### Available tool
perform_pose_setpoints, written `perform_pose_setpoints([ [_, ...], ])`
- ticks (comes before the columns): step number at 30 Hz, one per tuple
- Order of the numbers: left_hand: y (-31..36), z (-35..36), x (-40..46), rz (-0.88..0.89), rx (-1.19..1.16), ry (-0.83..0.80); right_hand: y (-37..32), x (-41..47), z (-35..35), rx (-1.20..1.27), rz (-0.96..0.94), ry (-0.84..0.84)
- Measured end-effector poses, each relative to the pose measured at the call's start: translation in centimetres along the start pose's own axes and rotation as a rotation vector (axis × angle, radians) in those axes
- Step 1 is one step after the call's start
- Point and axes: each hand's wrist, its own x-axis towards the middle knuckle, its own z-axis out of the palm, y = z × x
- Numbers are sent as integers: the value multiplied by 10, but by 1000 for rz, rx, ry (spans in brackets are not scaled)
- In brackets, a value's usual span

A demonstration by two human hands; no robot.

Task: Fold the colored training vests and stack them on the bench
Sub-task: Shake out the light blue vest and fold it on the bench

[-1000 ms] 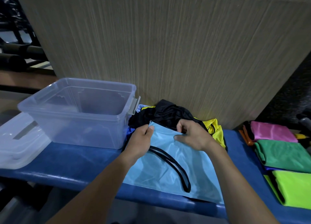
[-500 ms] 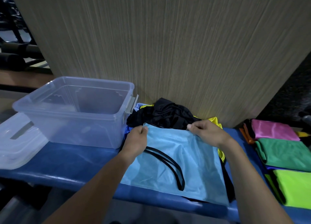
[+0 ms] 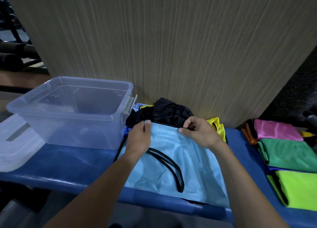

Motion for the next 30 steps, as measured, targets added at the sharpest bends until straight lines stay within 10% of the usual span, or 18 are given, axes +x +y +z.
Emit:
perform_pose_setpoints([
  [8,-2,-1,8,-1,50,-15,-5,-18,4,-509,-95,254],
  [15,-9,-8,20,62,173,-15,-35,-104,42,-868,10,-201],
  [30,-13,-11,19,-27,180,-48,-17,-147,55,-859,124,-42],
])
